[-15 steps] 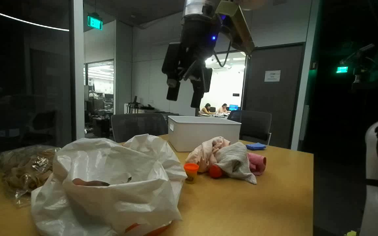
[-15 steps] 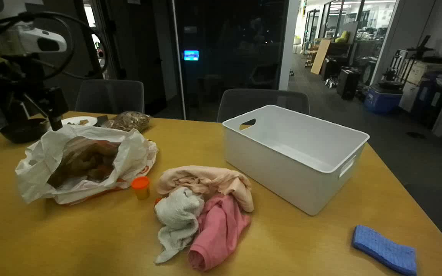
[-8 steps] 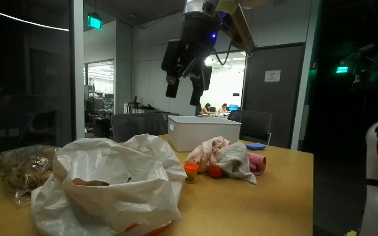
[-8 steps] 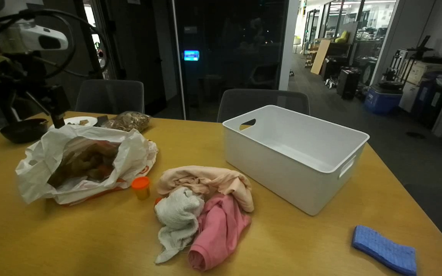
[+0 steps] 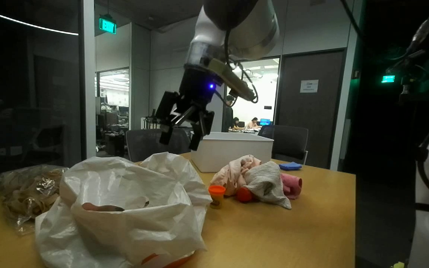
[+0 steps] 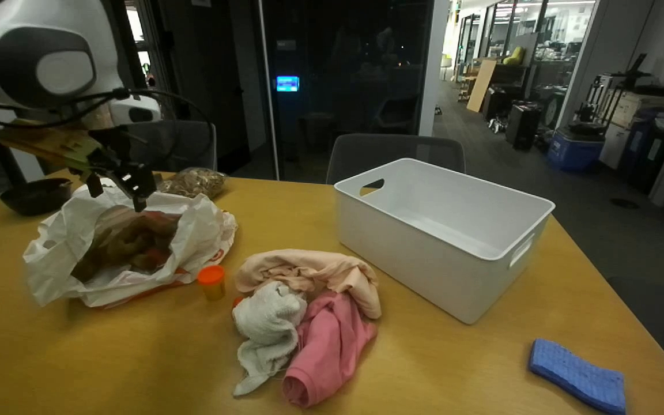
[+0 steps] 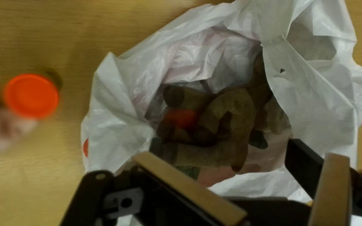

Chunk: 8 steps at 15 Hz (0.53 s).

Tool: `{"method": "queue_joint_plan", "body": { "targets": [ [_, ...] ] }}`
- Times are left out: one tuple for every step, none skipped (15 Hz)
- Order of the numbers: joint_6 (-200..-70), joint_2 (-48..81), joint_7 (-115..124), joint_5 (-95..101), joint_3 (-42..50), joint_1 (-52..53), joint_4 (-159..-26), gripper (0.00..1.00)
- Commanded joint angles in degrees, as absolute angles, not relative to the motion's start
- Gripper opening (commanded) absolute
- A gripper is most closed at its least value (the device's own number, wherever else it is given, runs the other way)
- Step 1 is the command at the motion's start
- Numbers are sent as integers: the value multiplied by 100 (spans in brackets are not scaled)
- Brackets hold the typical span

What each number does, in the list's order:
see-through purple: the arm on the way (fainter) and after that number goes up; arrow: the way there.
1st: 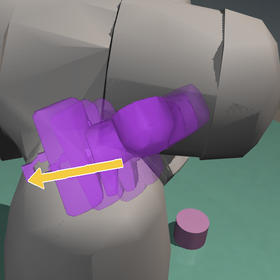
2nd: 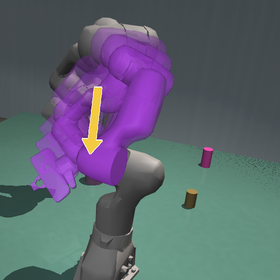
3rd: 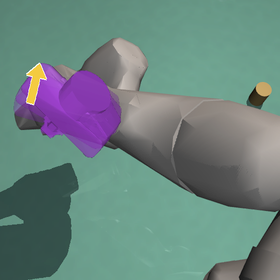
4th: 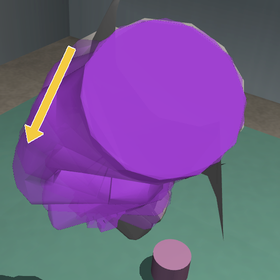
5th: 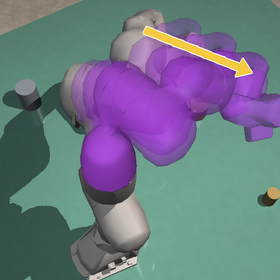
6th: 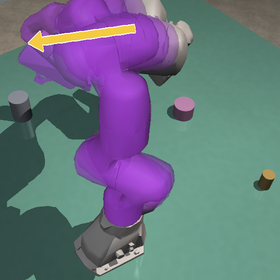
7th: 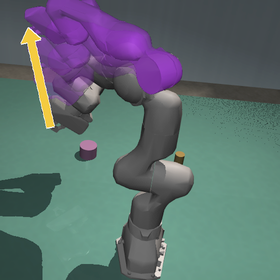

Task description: Remove the moose and toy vegetable from the plastic bag and put it on the table

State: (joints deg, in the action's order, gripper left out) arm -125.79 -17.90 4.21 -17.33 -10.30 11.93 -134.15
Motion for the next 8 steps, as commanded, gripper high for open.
{"method": "queue_joint_plan", "body": {
  "targets": [
    [-13023, -798, -141, -2268, -993, 1377, -13103, 100],
    [-13083, -502, -324, -2401, -1000, 1403, -12963, 100],
    [-13118, -243, -441, -2458, -1024, 1400, -12828, 100],
    [-13184, 8, -520, -2349, -1058, 1364, -12694, 100],
    [-13244, 229, -565, -2272, -1079, 1332, -12572, 100],
    [-13201, 437, -580, -2168, -1082, 1292, -12438, 100],
    [-13210, 641, -667, -2118, -1087, 1267, -12310, 100],
    [-13195, 807, -711, -2059, -1096, 1245, -12200, 100]
  ]
}}
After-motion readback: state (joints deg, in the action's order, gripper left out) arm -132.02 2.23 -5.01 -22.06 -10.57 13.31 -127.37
